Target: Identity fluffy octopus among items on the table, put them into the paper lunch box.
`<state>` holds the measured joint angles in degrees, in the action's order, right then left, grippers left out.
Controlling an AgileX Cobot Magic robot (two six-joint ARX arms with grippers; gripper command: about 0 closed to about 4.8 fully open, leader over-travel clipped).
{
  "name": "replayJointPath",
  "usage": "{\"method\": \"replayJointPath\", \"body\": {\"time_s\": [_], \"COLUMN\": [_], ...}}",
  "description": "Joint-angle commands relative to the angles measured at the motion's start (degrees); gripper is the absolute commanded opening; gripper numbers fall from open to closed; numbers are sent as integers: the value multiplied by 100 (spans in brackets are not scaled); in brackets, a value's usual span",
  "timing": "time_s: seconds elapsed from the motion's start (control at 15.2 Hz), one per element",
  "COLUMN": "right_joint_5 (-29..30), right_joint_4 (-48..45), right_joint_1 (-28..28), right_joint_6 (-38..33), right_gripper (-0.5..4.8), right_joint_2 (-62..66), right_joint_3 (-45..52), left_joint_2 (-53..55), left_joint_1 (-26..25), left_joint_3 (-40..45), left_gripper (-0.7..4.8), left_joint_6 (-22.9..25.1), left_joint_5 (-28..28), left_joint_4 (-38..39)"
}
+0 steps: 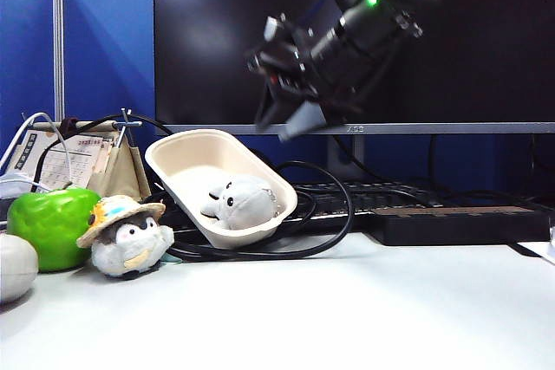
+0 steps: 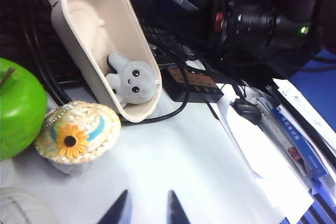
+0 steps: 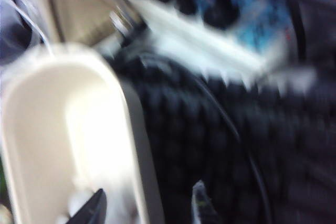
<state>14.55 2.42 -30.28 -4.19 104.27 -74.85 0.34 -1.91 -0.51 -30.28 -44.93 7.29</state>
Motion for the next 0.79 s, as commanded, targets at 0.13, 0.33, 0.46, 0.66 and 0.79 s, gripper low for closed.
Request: {"method": "replayJointPath", "body": {"time_s": [0.13,0.33,0.46,0.66,0.79], "right_joint_5": [70,125,52,39,28], "right_joint_4": [-221,-155,-129,-114,254], "right_joint_1": [48,105,101,138,140], "right_joint_6": [-7,-7,-7,-4,-2], "right_gripper": [211,211,210,89,-1], "right_joint_2": [42,339,350,61,-391], "right_joint_3": [-184,-179,-181,-184,-181], "left_joint_2": [-15,-15,-15,-15,-15], "left_joint_1": [0,0,0,0,-2], "left_joint_3": [0,0,0,0,0], "left_gripper": [98,98,98,98,97], "left_joint_6": [26,24,24,26,26], "left_joint_5": [13,11,9,13,13], "left_joint_4": [79,76,79,63,-105]}}
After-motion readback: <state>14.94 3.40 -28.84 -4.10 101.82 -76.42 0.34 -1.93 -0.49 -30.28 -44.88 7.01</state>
